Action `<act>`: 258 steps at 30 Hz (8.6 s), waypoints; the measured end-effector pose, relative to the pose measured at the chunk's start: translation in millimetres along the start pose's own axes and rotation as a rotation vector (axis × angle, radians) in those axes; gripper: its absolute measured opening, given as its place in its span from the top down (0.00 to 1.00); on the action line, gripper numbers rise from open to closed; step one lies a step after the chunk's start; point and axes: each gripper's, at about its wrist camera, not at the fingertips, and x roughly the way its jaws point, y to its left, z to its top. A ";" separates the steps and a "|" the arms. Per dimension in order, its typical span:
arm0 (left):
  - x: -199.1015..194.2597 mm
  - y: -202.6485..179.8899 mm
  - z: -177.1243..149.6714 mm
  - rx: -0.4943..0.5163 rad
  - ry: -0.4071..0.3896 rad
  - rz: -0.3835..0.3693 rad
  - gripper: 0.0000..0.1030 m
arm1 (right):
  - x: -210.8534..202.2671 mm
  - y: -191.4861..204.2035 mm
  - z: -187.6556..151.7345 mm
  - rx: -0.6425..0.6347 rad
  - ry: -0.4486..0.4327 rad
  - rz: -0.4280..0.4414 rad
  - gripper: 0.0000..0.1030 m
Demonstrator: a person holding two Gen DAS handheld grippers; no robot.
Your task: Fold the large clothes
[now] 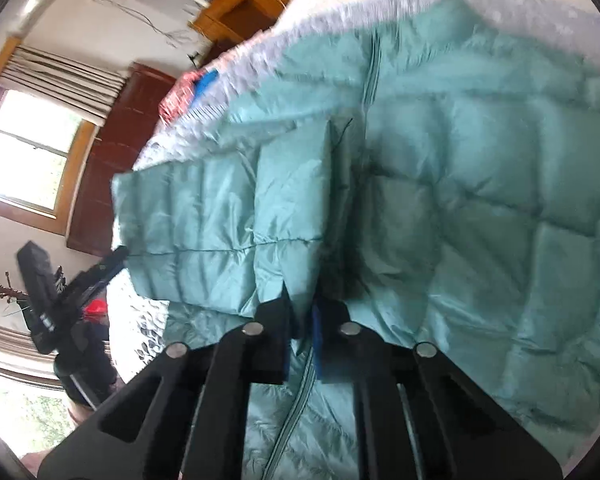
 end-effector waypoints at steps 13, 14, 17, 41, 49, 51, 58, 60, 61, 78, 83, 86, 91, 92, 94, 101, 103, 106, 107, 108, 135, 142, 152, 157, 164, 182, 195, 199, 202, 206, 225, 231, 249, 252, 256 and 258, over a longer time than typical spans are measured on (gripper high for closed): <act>31.2 -86.4 -0.6 0.185 0.014 -0.074 0.41 | -135.2 -69.8 -28.0 0.138 -0.254 -0.152 0.95; 36.9 -93.0 -2.3 0.205 0.019 -0.061 0.41 | -134.8 -77.3 -30.7 0.154 -0.248 -0.168 0.95; 55.8 -104.8 -6.7 0.242 0.054 -0.026 0.41 | -119.7 -98.7 -37.9 0.201 -0.193 -0.223 0.95; 38.3 -162.8 -36.3 0.358 0.026 -0.035 0.41 | -66.7 -18.9 -48.8 -0.011 -0.143 -0.278 0.84; 85.0 -170.7 -62.6 0.404 0.092 0.049 0.39 | -0.8 -22.4 -48.6 -0.006 -0.032 -0.377 0.86; 91.8 -170.1 -63.5 0.408 0.103 0.048 0.39 | 8.1 -31.5 -49.7 0.006 -0.009 -0.378 0.88; 87.7 -172.4 -53.6 0.402 0.125 0.032 0.40 | -10.0 -37.0 -47.4 0.023 -0.047 -0.293 0.84; 68.9 -171.9 -38.9 0.385 0.075 -0.006 0.40 | -33.7 -30.2 -42.5 0.002 -0.111 -0.263 0.83; 62.3 -172.5 -29.8 0.388 0.046 -0.008 0.40 | -47.8 -28.4 -36.3 0.000 -0.146 -0.265 0.82; 129.6 -153.2 15.9 0.366 0.095 0.048 0.36 | -22.6 -106.4 4.2 0.146 -0.114 -0.316 0.81; 132.5 -153.9 15.8 0.364 0.107 0.043 0.36 | -31.9 -110.8 7.0 0.170 -0.110 -0.272 0.81; 106.2 -146.4 21.3 0.335 0.093 0.026 0.38 | -66.1 -95.4 -6.3 0.140 -0.177 -0.196 0.75; 31.5 -110.1 8.2 0.339 0.007 0.012 0.34 | -123.8 -67.1 -57.3 0.045 -0.249 -0.161 0.59; 17.9 -98.3 0.4 0.345 0.010 0.019 0.33 | -129.8 -64.2 -69.6 0.035 -0.246 -0.172 0.58; -1.4 -76.6 -14.7 0.353 0.022 0.035 0.32 | -141.2 -60.7 -101.8 0.028 -0.232 -0.186 0.53; -48.1 -4.2 -100.4 0.345 0.164 0.102 0.27 | -150.9 -47.2 -199.2 0.057 -0.168 -0.218 0.37; -56.9 14.8 -121.8 0.329 0.201 0.112 0.27 | -146.8 -44.5 -227.8 0.078 -0.128 -0.210 0.32; -67.2 41.0 -151.7 0.286 0.260 0.106 0.27 | -143.3 -42.7 -261.0 0.087 -0.074 -0.196 0.29; -69.6 48.8 -159.7 0.265 0.278 0.098 0.27 | -142.9 -42.2 -270.0 0.092 -0.062 -0.195 0.28; -72.1 56.3 -167.6 0.246 0.296 0.080 0.27 | -142.6 -42.2 -279.0 0.098 -0.050 -0.201 0.28; -66.9 53.0 -222.0 0.125 0.389 -0.254 0.89 | -134.0 -74.7 -348.4 0.184 0.012 0.018 0.86; -81.1 44.8 -213.1 0.166 0.344 -0.269 0.91 | -148.0 -65.0 -337.1 0.137 -0.014 -0.010 0.90; -85.0 37.1 -194.5 0.169 0.307 -0.303 0.93 | -160.1 -50.9 -325.5 0.120 -0.072 0.022 0.92; -109.1 15.4 -146.9 0.198 0.191 -0.369 0.93 | -194.4 -29.0 -289.6 0.036 -0.184 0.027 0.92; -104.7 -17.6 -60.9 0.240 0.048 -0.421 0.93 | -219.4 -24.8 -202.2 -0.037 -0.283 0.014 0.92; 27.0 -90.5 104.9 0.212 0.008 -0.330 0.93 | -171.1 -93.8 10.2 0.094 -0.237 -0.012 0.92; 132.1 -101.2 132.1 0.176 0.136 -0.255 0.93 | -110.5 -153.7 66.9 0.227 -0.161 -0.009 0.92; 145.8 -102.9 135.4 0.171 0.157 -0.246 0.92 | -101.8 -166.4 72.2 0.257 -0.152 0.001 0.91; 150.2 -100.6 138.6 0.144 0.189 -0.256 0.89 | -104.2 -170.7 72.5 0.279 -0.158 0.019 0.86; 141.4 -89.1 146.5 0.092 0.214 -0.318 0.79 | -121.0 -168.2 66.0 0.262 -0.204 0.047 0.53; 78.3 -66.5 68.2 0.234 0.202 -0.238 0.67 | -105.1 -157.4 -10.8 0.215 -0.130 -0.001 0.80; 70.4 -69.9 60.5 0.214 0.155 -0.253 0.95 | -109.1 -153.0 -8.9 0.221 -0.164 -0.053 0.95; 39.5 -82.4 49.8 0.259 0.041 -0.018 0.73 | -131.3 -121.9 -32.6 0.219 -0.224 -0.258 0.87; 17.6 -110.2 47.0 0.301 0.010 -0.055 0.73 | -130.7 -88.3 -33.8 0.150 -0.228 -0.244 0.87; 10.7 -160.4 20.5 0.373 0.046 -0.145 0.73 | -103.8 -52.9 -32.1 0.109 -0.178 -0.226 0.87; 18.3 -174.4 8.5 0.391 0.064 -0.142 0.73 | -90.3 -45.8 -30.3 0.091 -0.165 -0.262 0.88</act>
